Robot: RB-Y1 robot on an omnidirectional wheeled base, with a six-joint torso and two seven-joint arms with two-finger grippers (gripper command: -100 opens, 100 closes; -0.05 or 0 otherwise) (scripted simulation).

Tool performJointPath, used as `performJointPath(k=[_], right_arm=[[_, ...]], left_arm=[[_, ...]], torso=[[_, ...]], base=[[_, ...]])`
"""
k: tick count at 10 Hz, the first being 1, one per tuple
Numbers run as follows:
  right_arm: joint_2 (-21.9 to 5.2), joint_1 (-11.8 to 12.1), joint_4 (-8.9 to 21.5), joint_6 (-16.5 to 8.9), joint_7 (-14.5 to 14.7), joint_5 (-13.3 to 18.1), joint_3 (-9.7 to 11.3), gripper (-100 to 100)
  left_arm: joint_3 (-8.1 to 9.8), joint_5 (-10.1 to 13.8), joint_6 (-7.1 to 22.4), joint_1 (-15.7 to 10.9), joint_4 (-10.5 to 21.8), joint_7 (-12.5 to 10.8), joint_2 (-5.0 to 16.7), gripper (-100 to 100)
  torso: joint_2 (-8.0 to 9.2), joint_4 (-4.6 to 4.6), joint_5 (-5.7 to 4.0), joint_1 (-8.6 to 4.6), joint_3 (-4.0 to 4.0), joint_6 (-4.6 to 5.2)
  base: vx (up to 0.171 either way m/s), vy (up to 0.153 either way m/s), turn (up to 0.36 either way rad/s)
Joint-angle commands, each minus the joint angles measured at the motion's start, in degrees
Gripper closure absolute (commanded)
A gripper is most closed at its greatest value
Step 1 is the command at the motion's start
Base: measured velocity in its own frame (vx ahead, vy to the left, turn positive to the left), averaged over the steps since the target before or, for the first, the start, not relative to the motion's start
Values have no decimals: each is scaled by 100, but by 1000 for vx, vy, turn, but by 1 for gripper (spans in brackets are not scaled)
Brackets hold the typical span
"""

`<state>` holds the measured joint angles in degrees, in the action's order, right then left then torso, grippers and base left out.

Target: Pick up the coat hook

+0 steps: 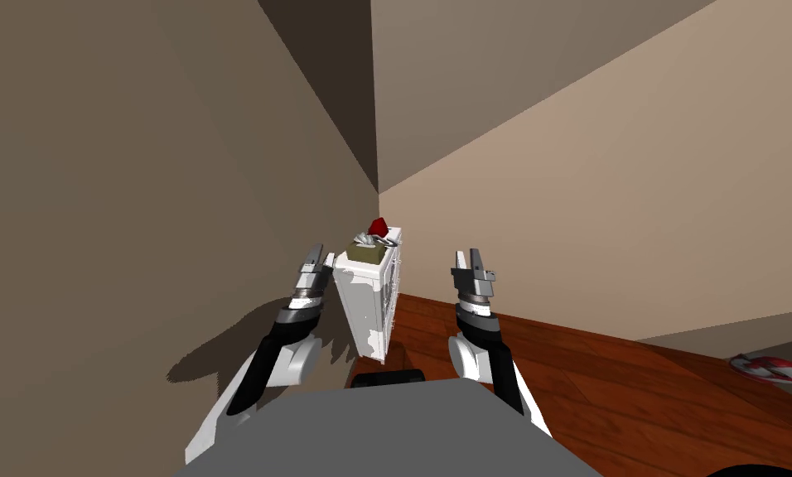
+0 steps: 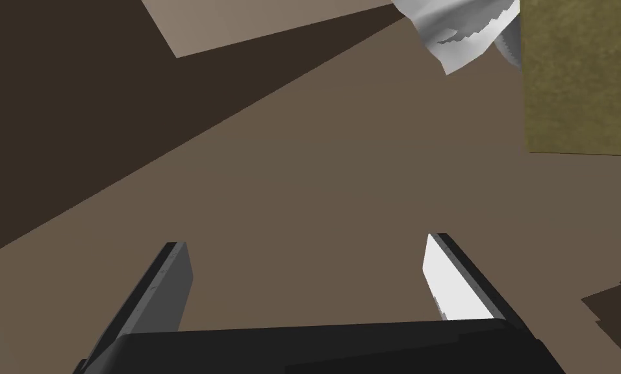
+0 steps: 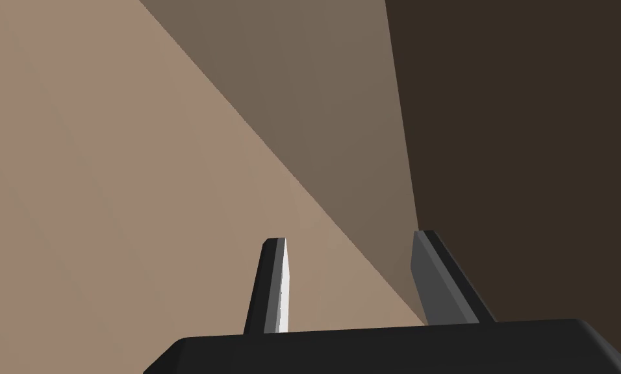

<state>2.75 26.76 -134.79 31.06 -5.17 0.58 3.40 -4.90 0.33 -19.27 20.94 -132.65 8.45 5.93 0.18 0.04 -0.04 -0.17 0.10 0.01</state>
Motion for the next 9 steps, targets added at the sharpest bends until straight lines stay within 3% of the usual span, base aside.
performJointPath(k=[1,2,3,4,5,6,8,9], right_arm=[[0,0,0,0,0,0,0,0],[0,0,0,0,0,0,0,0],[0,0,0,0,0,0,0,0],[0,0,0,0,0,0,0,0],[0,0,0,0,0,0,0,0],[0,0,0,0,0,0,0,0],[0,0,0,0,0,0,0,0],[0,0,0,0,0,0,0,0]], left_arm=[[-21,9,210,-109,10,-15,23,-100],[-49,35,417,-364,55,-46,75,-100],[-49,35,529,-364,55,-46,75,-100],[-77,65,701,-620,109,-82,122,-100],[-77,65,864,-641,109,-82,122,-100],[-104,96,1024,-884,171,-122,164,-100],[-104,96,1241,-938,171,-122,164,-100],[-129,130,1445,-1182,241,-165,200,-100]], torso=[[0,0,0,0,0,0],[-2,0,0,0,-1,-1],[-1,0,-3,-13,0,0],[-2,0,-2,-8,-1,-1],[-3,0,-2,-10,-1,0],[-3,-1,-2,-5,-1,-1],[0,0,-2,-6,1,-1],[-6,-1,0,3,-3,-2]], base=[[-43,-46,-6],[-50,-81,-13],[-46,-65,-2],[-47,-66,-16],[-40,-53,-9],[-53,-61,-15],[-39,-45,-3],[-42,-49,-17]])
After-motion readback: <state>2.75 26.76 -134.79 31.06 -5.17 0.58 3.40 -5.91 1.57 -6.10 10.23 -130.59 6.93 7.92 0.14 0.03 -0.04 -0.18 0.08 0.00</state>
